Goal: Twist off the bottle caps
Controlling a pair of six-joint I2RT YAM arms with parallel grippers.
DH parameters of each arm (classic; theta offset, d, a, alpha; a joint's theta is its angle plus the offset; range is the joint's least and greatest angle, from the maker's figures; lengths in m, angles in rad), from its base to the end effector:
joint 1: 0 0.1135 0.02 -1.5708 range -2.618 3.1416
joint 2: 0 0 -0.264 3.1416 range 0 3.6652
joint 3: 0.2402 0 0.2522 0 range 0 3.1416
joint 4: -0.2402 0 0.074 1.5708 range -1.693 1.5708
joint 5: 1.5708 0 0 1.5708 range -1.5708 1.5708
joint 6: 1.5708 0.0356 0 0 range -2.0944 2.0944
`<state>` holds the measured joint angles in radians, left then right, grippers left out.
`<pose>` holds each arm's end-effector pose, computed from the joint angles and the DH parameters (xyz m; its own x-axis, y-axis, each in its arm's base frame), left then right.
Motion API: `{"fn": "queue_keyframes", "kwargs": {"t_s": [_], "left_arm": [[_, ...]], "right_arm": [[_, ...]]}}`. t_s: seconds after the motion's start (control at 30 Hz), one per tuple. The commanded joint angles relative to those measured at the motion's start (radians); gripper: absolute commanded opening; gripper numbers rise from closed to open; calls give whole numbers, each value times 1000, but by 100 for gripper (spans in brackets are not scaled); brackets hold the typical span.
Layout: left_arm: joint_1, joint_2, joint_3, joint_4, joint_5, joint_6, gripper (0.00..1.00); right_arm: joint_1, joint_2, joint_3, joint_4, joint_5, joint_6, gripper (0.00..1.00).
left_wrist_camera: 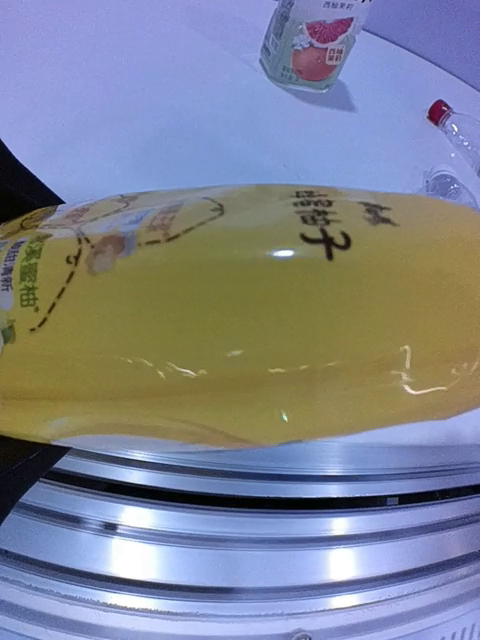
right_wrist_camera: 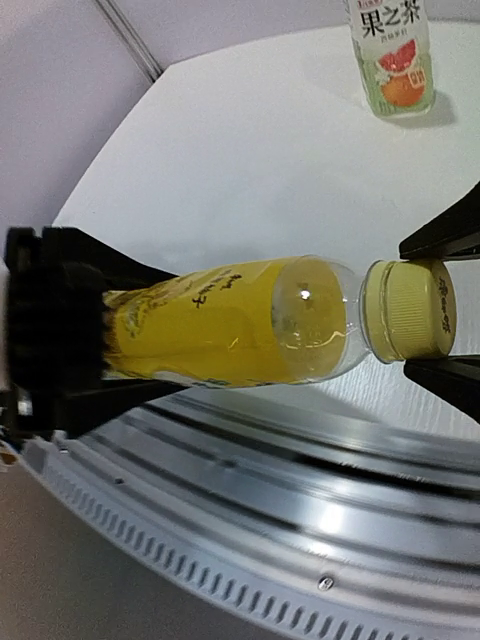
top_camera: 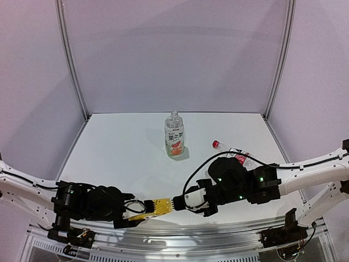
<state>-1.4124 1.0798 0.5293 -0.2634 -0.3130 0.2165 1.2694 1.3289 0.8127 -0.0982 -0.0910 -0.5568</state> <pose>0.0439 -0.2054 0.1909 0.0827 0.7782 -0.6226 0.9096 0.1963 0.3661 0.0827 0.2768 0.2380 0.3689 -0.5861 -0.7214 -0.9165 -0.1001 -0.3874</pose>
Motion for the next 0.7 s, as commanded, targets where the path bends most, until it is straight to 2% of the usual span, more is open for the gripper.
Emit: {"fn": "queue_keyframes", "kwargs": {"t_s": [0.0, 0.1, 0.17, 0.27, 0.33, 0.37, 0.47, 0.57, 0.67], "left_arm": [[-11, -12, 47, 152, 43, -26, 0], [-26, 51, 75, 131, -18, -15, 0], [-34, 90, 88, 121, -70, -8, 0], [-37, 116, 91, 122, -141, -7, 0], [-37, 110, 85, 132, -179, -7, 0], [-37, 101, 79, 138, -194, -6, 0], [-41, 77, 54, 169, -254, 3, 0], [-65, 50, 11, 250, -335, 42, 0], [-106, 52, -41, 410, -448, 120, 0]], "right_arm": [[44, 88, 30, -81, 359, -236, 12], [45, 95, 103, -165, 344, -105, 26], [45, 58, 110, -185, 257, -37, 39], [45, -31, 108, -209, 109, 62, 52], [45, -116, 103, -203, -4, 122, 71], [45, -162, 99, -192, -42, 156, 77], [44, -305, 79, -138, -73, 292, 98], [34, -367, 85, -117, -37, 459, 99], [-55, -346, 115, -157, -35, 643, 97]]}}
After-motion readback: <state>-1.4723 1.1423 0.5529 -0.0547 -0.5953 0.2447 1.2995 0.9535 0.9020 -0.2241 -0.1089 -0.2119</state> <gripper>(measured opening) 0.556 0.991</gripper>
